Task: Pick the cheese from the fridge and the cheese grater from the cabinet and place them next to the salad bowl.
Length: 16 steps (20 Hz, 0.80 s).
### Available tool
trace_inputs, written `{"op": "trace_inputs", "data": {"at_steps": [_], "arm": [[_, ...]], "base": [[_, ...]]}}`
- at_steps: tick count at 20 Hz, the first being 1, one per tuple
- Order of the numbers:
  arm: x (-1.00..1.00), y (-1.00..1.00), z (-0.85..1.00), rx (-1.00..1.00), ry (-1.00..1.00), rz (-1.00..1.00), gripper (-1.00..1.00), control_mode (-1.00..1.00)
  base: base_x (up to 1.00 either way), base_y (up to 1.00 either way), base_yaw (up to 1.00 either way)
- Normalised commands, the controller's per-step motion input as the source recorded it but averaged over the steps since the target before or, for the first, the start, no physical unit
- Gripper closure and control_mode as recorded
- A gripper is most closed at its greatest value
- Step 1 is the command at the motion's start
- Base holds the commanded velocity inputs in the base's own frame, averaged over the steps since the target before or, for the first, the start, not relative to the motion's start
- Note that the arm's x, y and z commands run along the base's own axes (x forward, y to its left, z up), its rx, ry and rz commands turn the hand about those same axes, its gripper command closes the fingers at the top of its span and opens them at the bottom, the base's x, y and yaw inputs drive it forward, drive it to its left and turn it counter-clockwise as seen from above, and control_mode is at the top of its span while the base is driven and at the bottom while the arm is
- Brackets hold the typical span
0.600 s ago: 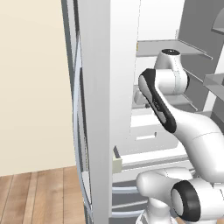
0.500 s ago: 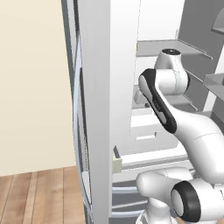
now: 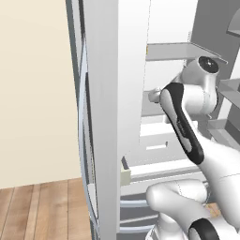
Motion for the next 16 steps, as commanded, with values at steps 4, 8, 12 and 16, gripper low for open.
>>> {"op": "trace_inputs", "data": {"at_steps": [4, 8, 12, 16], "arm": [[0.11, 0.00, 0.51, 0.02, -0.44, 0.00, -1.00, -1.00], [0.22, 0.02, 0.45, 0.00, -0.26, 0.00, -1.00, -1.00], [0.30, 0.00, 0.45, -0.05, -0.01, 0.00, -1.00, -1.00], [0.31, -0.01, 0.53, -0.06, 0.03, 0.00, -1.00, -1.00]], "base": [[0.00, 0.00, 0.00], [0.00, 0.00, 0.00], [0.00, 0.00, 0.00], [0.00, 0.00, 0.00]]}}
